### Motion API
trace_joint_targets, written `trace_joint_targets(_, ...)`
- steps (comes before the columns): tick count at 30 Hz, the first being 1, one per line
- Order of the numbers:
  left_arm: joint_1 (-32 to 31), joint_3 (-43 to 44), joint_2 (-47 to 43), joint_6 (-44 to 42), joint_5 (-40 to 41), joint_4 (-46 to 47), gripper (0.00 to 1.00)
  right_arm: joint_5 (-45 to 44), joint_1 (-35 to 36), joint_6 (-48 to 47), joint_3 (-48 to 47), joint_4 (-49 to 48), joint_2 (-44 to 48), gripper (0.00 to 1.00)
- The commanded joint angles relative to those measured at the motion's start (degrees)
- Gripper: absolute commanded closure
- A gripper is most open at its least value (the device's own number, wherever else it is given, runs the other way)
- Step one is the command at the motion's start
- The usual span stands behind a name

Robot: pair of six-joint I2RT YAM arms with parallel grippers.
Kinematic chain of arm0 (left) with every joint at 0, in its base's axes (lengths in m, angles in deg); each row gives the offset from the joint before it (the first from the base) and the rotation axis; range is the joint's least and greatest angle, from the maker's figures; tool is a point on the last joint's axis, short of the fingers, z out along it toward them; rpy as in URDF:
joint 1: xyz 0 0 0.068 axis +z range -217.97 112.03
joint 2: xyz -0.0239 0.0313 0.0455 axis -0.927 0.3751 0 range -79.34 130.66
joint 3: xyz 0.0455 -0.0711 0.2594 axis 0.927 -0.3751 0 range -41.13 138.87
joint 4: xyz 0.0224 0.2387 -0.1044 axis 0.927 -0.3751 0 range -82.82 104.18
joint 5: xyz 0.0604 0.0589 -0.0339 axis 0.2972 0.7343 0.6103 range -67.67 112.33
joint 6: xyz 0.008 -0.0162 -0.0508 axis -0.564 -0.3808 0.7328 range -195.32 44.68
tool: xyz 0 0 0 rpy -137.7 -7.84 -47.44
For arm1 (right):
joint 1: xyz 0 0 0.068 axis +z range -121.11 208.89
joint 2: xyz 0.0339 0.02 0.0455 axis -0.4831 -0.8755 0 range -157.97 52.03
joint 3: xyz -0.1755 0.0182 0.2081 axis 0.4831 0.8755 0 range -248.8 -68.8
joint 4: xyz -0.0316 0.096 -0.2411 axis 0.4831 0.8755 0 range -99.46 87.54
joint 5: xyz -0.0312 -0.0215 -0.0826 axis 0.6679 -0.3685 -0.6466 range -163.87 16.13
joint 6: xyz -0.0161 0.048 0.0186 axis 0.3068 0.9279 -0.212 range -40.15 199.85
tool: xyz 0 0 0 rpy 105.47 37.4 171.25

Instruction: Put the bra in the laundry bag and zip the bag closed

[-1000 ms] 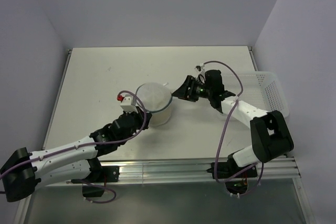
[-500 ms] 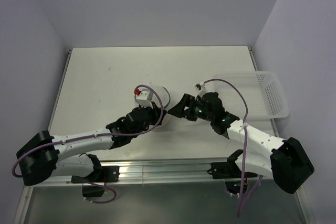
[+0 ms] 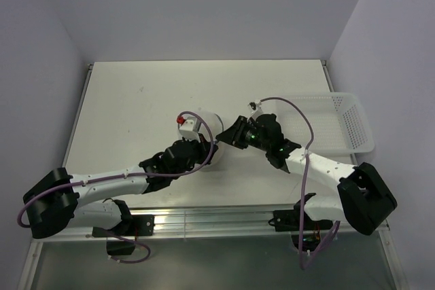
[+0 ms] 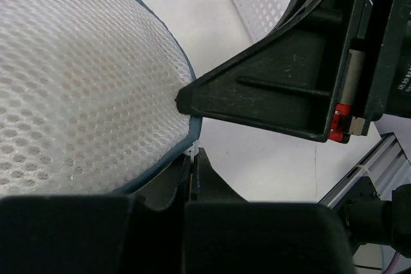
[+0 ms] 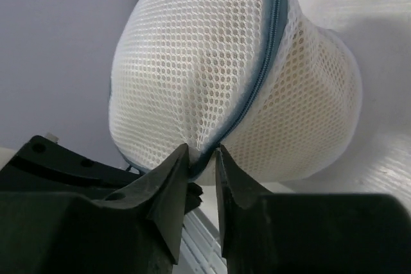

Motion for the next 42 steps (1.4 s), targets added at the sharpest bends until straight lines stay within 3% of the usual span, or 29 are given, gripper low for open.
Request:
trace_joint_targets(1, -0.3, 0.2, 0.0, -0.3, -1.2, 2.6, 1.0, -0.5, 0.2, 0.8, -3.0, -3.8, -1.3, 0.72)
trace_joint_targets(5, -0.3, -0.3, -1.3, -0.3, 0.0, 1.2, 1.0, -1.7, 0.1, 0.1, -3.4, -3.5, -1.1, 0.95)
trace_joint_targets(7, -0.3, -0.6, -1.8, -0.3, 1.1, -0.5, 1.0, -1.8, -0.3, -0.7, -3.7, -2.5, -1.3, 1.0)
trace_joint_targets(19, 3.8, -5.9, -12.1, 0.0, 8.9, -14.5, 1.0, 7.4, -13.7, -12.6, -8.0, 3.6, -3.5, 1.0)
trace_joint_targets(27, 5.0, -5.6, -17.6, -0.8, 10.1, -18.1, 1.0, 10.5, -15.0, -17.3, -17.4, 9.7, -10.3, 1.0)
trace_joint_targets(30, 4.9, -5.2, -16.0, -0.4, 6.4, -15.2, 1.0, 9.3, -14.3, -15.7, -18.3, 10.1, -10.2, 0.63)
trace_joint_targets(31, 4.9, -5.0, -14.5, 0.0, 4.7, -13.1, 1.0, 8.7, -14.0, -15.5, -17.9, 10.3, -9.7, 0.36)
trace_joint_targets(34, 4.4, -3.7, -10.8, 0.3, 3.2, -9.0, 1.0, 6.3, -12.6, -14.4, -14.9, 10.7, -4.5, 0.13)
trace_joint_targets(42, 2.0, 3.3, -0.5, -0.9, -2.1, -0.1, 1.0, 0.7, -7.4, -4.6, -1.7, 3.3, 6.8, 0.11)
